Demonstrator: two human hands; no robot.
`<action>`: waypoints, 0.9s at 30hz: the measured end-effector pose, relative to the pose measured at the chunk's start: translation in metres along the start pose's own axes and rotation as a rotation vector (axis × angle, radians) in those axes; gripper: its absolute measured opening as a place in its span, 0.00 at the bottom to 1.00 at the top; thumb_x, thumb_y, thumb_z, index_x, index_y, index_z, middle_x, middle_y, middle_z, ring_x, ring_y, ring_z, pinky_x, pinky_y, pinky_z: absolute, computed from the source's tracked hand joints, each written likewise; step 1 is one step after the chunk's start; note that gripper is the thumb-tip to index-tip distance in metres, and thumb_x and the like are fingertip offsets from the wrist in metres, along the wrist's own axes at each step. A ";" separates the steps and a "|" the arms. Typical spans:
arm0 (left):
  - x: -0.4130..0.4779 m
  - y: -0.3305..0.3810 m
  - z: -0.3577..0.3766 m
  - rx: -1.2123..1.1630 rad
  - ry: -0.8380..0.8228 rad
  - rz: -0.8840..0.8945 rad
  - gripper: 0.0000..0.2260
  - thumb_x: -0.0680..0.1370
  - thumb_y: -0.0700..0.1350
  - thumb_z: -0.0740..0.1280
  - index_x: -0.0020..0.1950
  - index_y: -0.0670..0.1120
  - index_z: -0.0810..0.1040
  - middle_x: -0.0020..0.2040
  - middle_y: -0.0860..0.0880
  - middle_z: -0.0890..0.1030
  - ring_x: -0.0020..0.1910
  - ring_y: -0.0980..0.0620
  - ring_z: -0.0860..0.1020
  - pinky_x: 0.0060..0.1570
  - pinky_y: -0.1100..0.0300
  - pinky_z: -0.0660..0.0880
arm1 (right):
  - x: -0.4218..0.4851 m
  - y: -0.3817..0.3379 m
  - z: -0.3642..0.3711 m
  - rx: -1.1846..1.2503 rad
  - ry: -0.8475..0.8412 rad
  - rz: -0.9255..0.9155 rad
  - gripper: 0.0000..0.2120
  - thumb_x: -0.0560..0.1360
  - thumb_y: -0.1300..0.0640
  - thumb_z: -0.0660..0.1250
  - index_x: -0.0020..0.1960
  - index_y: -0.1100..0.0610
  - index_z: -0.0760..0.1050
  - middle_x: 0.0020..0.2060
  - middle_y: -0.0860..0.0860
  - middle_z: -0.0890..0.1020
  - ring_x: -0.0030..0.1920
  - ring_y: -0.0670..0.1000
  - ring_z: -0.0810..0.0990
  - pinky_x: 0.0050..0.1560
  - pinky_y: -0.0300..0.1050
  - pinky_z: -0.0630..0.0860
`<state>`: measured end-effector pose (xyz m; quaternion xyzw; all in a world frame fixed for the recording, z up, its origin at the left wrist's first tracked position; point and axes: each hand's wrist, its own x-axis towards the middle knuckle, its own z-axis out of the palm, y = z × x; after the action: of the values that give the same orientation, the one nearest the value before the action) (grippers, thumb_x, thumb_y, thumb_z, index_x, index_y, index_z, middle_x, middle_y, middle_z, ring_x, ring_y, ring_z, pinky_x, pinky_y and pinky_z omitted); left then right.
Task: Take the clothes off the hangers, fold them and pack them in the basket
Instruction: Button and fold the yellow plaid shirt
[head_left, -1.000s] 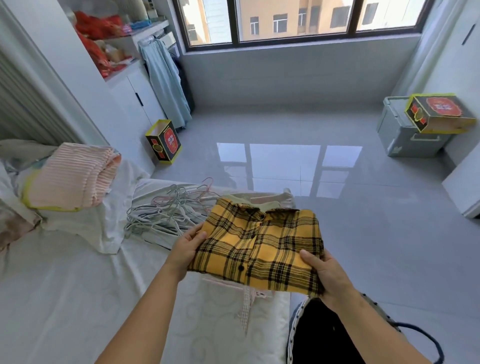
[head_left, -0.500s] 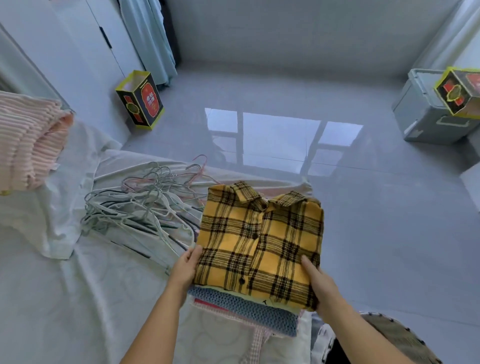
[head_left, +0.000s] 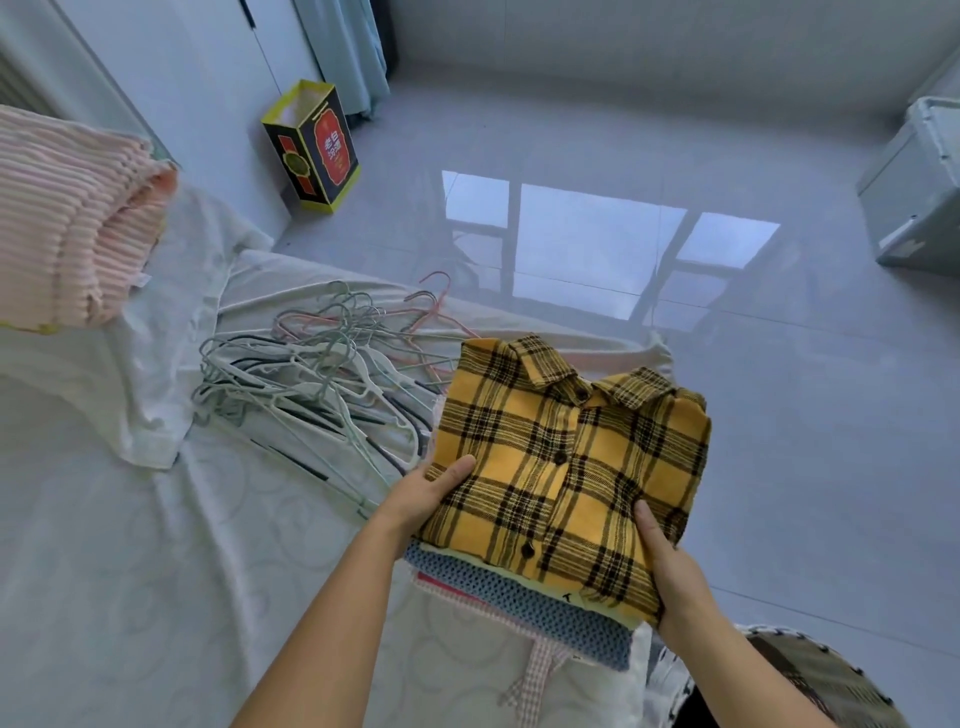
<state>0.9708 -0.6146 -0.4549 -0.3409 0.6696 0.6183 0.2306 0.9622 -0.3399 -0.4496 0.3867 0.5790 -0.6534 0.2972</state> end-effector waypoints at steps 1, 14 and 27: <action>-0.003 0.005 0.002 0.005 0.005 -0.001 0.51 0.52 0.77 0.69 0.69 0.51 0.70 0.63 0.49 0.77 0.62 0.45 0.75 0.65 0.45 0.70 | -0.002 -0.001 0.001 -0.002 -0.001 0.000 0.48 0.51 0.34 0.75 0.62 0.62 0.72 0.50 0.61 0.82 0.47 0.60 0.82 0.40 0.51 0.80; -0.015 0.026 0.012 0.036 -0.016 -0.055 0.44 0.63 0.67 0.70 0.72 0.47 0.61 0.68 0.45 0.70 0.65 0.43 0.71 0.66 0.44 0.67 | 0.001 -0.006 -0.005 -0.089 -0.033 0.081 0.44 0.53 0.34 0.74 0.61 0.60 0.72 0.49 0.60 0.83 0.48 0.61 0.83 0.53 0.61 0.78; -0.024 0.040 0.016 0.044 -0.141 -0.197 0.52 0.48 0.74 0.72 0.67 0.51 0.72 0.62 0.47 0.78 0.62 0.45 0.74 0.67 0.46 0.66 | -0.013 -0.031 -0.023 -0.031 -0.235 0.204 0.33 0.64 0.34 0.66 0.57 0.58 0.77 0.49 0.61 0.84 0.49 0.59 0.82 0.55 0.56 0.76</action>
<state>0.9554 -0.5947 -0.4129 -0.3554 0.6283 0.6004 0.3442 0.9472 -0.3135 -0.4230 0.3598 0.5081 -0.6515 0.4335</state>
